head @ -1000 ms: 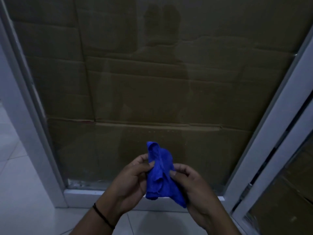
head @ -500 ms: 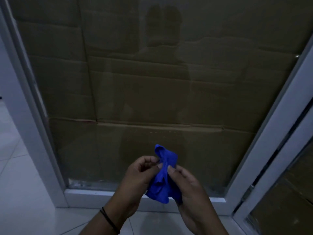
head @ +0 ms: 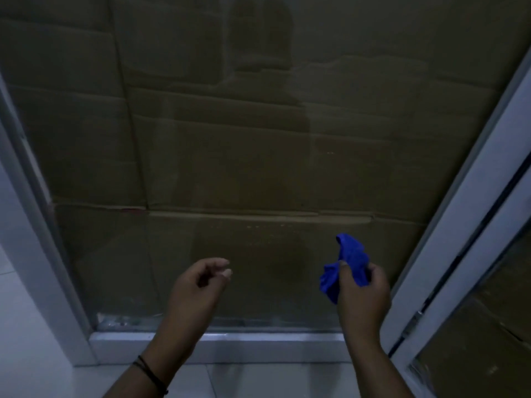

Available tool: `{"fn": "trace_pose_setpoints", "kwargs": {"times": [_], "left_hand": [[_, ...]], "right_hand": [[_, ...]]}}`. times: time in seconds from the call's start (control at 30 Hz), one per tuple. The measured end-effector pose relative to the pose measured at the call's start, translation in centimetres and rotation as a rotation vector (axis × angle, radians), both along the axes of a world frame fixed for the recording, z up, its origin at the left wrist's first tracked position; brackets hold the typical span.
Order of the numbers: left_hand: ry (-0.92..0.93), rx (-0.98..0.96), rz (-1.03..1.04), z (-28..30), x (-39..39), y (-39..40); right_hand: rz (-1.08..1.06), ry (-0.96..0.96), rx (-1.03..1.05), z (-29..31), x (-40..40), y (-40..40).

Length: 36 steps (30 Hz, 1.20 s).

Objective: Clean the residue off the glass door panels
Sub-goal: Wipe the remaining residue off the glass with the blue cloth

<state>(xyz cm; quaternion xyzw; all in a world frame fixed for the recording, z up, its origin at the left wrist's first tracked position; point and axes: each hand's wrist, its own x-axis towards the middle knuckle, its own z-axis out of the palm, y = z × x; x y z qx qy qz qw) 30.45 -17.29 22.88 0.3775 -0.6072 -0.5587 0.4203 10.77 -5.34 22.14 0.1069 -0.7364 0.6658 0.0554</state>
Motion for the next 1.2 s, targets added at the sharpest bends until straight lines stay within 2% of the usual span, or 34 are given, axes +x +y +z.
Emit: {"fn": "trace_pose_setpoints", "kwargs": {"times": [0.13, 0.37, 0.8, 1.2], "left_hand": [[-0.028, -0.125, 0.097, -0.5, 0.8, -2.4], [-0.052, -0.156, 0.174, -2.6, 2.9, -6.0], [0.001, -0.062, 0.203, -3.8, 5.3, -8.6], [0.046, -0.05, 0.269, -4.0, 8.1, -10.0]], "right_hand": [[-0.133, 0.258, 0.055, -0.4, -2.4, -2.4], [-0.121, 0.411, 0.163, -2.0, -2.6, -7.3], [0.041, 0.623, 0.221, -2.7, 2.8, -11.0], [0.277, 0.695, 0.211, -2.0, 9.5, -15.9]]}}
